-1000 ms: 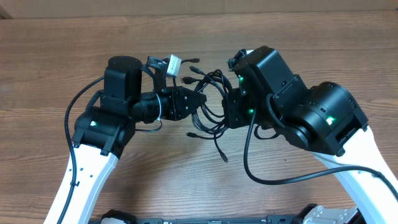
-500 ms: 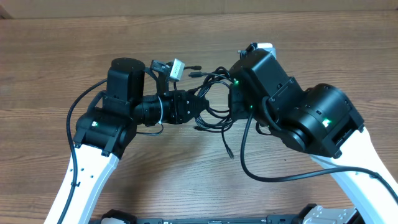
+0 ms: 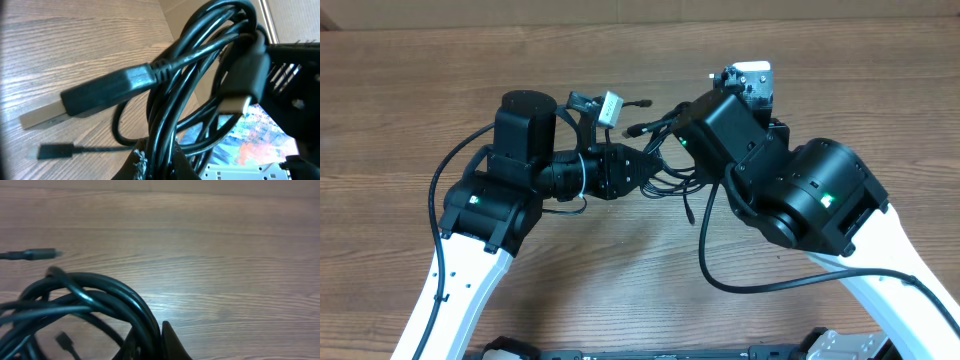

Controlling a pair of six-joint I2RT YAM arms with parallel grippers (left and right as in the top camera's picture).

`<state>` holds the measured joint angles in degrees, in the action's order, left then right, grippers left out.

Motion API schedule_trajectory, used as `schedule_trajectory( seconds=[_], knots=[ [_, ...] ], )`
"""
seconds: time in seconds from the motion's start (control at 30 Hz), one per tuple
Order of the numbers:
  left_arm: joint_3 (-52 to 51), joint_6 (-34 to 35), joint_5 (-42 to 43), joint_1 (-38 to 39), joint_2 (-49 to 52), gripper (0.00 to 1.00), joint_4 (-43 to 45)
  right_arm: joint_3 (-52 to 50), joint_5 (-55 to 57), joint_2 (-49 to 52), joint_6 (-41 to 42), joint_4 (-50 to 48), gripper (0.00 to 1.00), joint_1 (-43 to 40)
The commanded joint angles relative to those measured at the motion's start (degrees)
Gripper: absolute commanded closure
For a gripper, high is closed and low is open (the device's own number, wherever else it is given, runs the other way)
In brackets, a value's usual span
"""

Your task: Untangle cables

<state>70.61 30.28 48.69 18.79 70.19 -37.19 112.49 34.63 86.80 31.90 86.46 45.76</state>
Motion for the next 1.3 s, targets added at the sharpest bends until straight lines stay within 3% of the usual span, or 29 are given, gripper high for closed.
schedule_trajectory(
  seconds=[0.0, 0.07, 0.13, 0.43, 0.53, 0.77, 0.83, 0.9, 1.0, 1.2, 1.27],
  knots=[
    [-1.1, -3.3, -1.3, -1.1, -0.2, 0.93, -3.8, 1.2, 29.0, -1.9, 1.3, 0.8, 0.95, -4.1],
    [-1.1, -3.6, -1.3, -1.1, -0.2, 0.93, -4.0, 1.2, 31.5, -1.9, 1.3, 1.1, 0.92, -4.1],
    [-1.1, -4.4, -1.3, -1.1, -0.2, 0.93, -4.3, 1.2, 34.3, -1.9, 1.3, 1.2, 0.82, -4.1],
    [-1.1, -5.9, -1.3, -1.2, -0.2, 0.92, -5.6, 1.2, 40.3, -1.9, 1.3, 2.3, 0.8, -4.1],
    [-1.1, -7.2, -1.3, -1.2, -0.2, 0.92, -6.6, 1.2, 44.0, -1.9, 1.3, 3.3, 0.58, -4.3],
    [-1.1, -8.7, -6.0, -1.2, -0.2, 0.92, -11.0, 1.2, 45.5, -2.0, 1.3, 3.3, 0.57, -6.7],
    [-1.1, -9.8, -8.8, -1.2, -0.2, 0.92, -13.1, 1.2, 45.5, -2.0, 1.3, 3.3, 0.49, -7.9],
    [-1.1, -10.6, -10.5, -1.2, -0.2, 0.93, -14.6, 1.2, 45.4, -2.0, 1.3, 3.2, 0.48, -9.3],
    [-1.0, -11.0, -10.8, -1.2, -0.2, 0.93, -15.1, 1.2, 40.8, -2.0, 1.3, 2.4, 0.44, -11.4],
    [0.5, -11.1, -10.9, -1.2, -0.2, 0.92, -15.3, 1.2, 23.4, -2.0, 0.6, 2.4, 0.26, -11.9],
    [1.5, -11.7, -11.3, -1.2, -0.2, 0.93, -15.4, 1.2, 15.1, -2.0, -2.0, 2.4, 0.24, -11.9]
  ],
)
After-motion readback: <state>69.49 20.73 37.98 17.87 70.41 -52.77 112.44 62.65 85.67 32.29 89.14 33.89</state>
